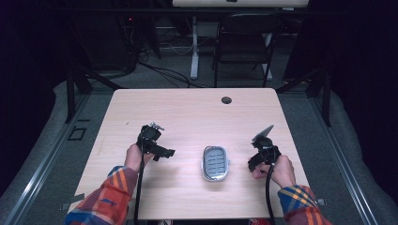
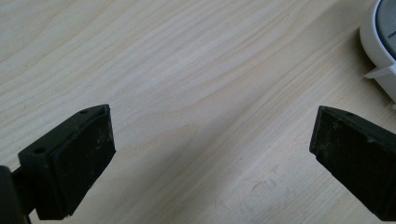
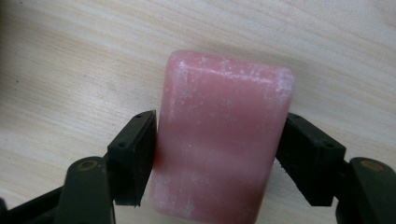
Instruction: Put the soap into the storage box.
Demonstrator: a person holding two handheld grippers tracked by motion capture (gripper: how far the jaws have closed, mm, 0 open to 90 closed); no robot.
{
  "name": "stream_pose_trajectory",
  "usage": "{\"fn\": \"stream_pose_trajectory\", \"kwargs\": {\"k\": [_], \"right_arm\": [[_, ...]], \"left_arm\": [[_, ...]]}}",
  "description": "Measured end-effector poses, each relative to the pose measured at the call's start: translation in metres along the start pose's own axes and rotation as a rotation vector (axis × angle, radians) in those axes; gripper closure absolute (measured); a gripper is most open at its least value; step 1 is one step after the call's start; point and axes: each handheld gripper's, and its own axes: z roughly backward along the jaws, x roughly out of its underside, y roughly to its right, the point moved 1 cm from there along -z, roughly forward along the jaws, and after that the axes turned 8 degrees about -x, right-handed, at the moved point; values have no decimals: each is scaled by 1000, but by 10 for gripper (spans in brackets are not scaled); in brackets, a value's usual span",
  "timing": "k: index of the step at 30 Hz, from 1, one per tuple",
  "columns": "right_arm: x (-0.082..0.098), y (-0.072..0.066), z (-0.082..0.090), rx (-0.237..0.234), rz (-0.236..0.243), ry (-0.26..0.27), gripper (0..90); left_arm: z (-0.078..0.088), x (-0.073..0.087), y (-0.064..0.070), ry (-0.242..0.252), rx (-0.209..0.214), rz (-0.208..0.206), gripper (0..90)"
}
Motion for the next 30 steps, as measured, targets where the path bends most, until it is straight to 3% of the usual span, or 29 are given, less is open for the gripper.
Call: {"fn": "stream_pose_trajectory", "kwargs": {"k": [6, 7, 12, 14, 16, 30], "right_arm": [[1, 0, -2, -5, -3, 17, 348], [0, 0, -1, -1, 15, -6, 351], [1, 0, -2, 1, 9, 7, 353], [0, 0, -2, 7, 28, -23, 357], [1, -1, -5, 2, 12, 2, 359], [0, -1, -4, 9, 45, -26, 366]], "left_arm": [[0, 0, 0, 2, -4, -1, 0], [0, 0, 0, 1, -3, 0, 1], [0, 0, 0, 0, 0, 0, 0], [0, 0, 0, 0, 0, -1, 0], [0, 0, 0, 0, 0, -2, 0], [0, 0, 0, 1, 6, -2, 1]]}}
